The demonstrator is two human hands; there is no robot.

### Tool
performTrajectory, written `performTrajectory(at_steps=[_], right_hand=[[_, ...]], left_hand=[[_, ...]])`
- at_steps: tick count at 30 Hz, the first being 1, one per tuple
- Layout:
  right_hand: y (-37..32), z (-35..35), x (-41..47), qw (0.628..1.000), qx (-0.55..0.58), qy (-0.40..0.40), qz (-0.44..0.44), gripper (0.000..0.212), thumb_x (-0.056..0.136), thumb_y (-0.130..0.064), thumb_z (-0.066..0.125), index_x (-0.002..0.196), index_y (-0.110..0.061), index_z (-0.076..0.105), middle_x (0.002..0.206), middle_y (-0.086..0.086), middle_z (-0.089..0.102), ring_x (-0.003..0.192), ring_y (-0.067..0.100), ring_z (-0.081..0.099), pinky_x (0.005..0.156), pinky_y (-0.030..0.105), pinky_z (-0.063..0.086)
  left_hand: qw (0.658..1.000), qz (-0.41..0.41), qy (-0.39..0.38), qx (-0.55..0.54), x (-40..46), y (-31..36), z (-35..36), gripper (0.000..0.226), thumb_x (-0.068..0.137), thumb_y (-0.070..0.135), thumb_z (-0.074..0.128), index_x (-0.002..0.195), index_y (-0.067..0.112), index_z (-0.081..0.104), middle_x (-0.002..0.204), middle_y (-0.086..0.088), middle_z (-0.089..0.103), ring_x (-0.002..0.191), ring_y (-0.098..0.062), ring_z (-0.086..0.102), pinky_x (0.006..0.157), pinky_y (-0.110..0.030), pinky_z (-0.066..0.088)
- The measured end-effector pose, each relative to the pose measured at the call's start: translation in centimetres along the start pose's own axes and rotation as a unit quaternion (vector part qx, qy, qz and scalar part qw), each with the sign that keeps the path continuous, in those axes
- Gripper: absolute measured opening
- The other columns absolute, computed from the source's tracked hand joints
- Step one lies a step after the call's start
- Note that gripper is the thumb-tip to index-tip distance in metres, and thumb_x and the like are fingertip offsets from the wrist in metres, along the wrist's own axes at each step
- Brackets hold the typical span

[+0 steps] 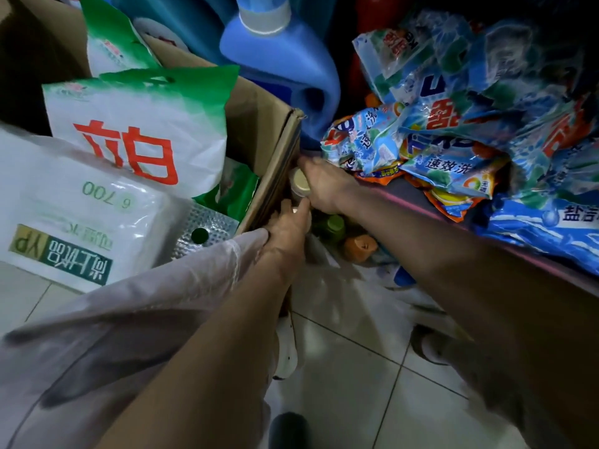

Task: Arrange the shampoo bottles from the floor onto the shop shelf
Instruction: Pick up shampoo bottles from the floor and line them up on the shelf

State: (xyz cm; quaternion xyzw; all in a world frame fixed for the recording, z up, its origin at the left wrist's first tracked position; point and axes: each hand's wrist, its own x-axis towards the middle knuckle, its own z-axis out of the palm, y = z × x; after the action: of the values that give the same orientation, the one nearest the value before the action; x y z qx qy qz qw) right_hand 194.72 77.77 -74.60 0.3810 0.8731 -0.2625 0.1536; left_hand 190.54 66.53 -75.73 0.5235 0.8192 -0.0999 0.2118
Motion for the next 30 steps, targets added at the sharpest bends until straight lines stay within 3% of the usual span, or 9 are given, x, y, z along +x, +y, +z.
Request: performTrajectory(at_steps=[5,9,13,16,21,25,30], right_hand=[[-0.1,0.6,0.4,1.0,0.004,0.03,-0.004,0.062,0.079,-0.019,0.07,0.133,-0.017,0.04,0.136,0.012,0.048,0.123,0.034,0.049,0.1,0.043,0.044],[0.3,-0.4,-1.8,0.995,-0.007,0.094,-0.02,0.053,0.08,-0.016,0.069,0.126,-0.013,0.043,0.129,0.012,0.051,0.115,0.035,0.053,0.091,0.04,0.045],[-0.1,-2.6,-5.9,0.985,-0.007,0.16,-0.06,0.053,0.085,-0.02,0.064,0.132,-0.014,0.041,0.134,0.011,0.048,0.116,0.036,0.052,0.093,0.041,0.044],[-0.6,-5.0,-10.1,0.973,0.009,0.217,-0.072,0.054,0.084,-0.021,0.063,0.133,-0.013,0.041,0.134,0.01,0.048,0.115,0.035,0.053,0.091,0.04,0.043],[-1.9,-10.7,-18.6,0.943,0.038,0.321,-0.071,0.054,0.08,-0.026,0.068,0.128,-0.012,0.047,0.123,0.011,0.057,0.112,0.032,0.053,0.089,0.038,0.042],[-3.1,-15.9,-26.6,0.914,0.046,0.4,-0.049,0.05,0.074,-0.028,0.072,0.118,-0.016,0.052,0.113,0.006,0.063,0.104,0.028,0.058,0.085,0.034,0.042],[-4.3,-21.9,-36.6,0.881,0.027,0.47,-0.051,0.055,0.069,-0.027,0.08,0.117,-0.014,0.057,0.1,-0.002,0.063,0.093,0.021,0.061,0.077,0.019,0.036]], left_hand=[[0.999,-0.032,0.031,-0.03,0.4,0.1,0.4,0.05,0.095,0.018,0.047,0.142,0.02,0.029,0.129,-0.01,0.047,0.11,-0.029,0.058,0.086,-0.038,0.048],[0.998,-0.042,0.037,-0.036,-0.4,0.2,0.1,0.05,0.09,0.014,0.056,0.135,0.013,0.032,0.13,-0.012,0.045,0.111,-0.027,0.056,0.086,-0.034,0.047],[0.997,-0.009,0.079,-0.015,-2.2,0.1,-2.3,0.041,0.091,0.015,0.055,0.128,0.009,0.038,0.127,-0.012,0.046,0.111,-0.028,0.053,0.081,-0.037,0.046],[0.986,-0.016,0.135,-0.1,-4.5,0.0,-5.7,0.047,0.084,0.024,0.066,0.121,0.01,0.04,0.121,-0.015,0.053,0.106,-0.035,0.059,0.076,-0.041,0.047],[0.966,0.052,0.197,-0.162,-9.0,-0.3,-13.9,0.054,0.078,0.032,0.068,0.119,0.01,0.041,0.113,-0.019,0.057,0.099,-0.041,0.058,0.071,-0.04,0.043],[0.936,0.071,0.25,-0.236,-13.3,-0.6,-20.2,0.049,0.071,0.04,0.071,0.098,0.013,0.04,0.1,-0.019,0.062,0.091,-0.038,0.058,0.065,-0.034,0.037],[0.898,0.06,0.274,-0.338,-17.9,0.2,-27.7,0.052,0.069,0.052,0.072,0.094,0.011,0.051,0.1,-0.013,0.065,0.098,-0.035,0.058,0.074,-0.036,0.044]])
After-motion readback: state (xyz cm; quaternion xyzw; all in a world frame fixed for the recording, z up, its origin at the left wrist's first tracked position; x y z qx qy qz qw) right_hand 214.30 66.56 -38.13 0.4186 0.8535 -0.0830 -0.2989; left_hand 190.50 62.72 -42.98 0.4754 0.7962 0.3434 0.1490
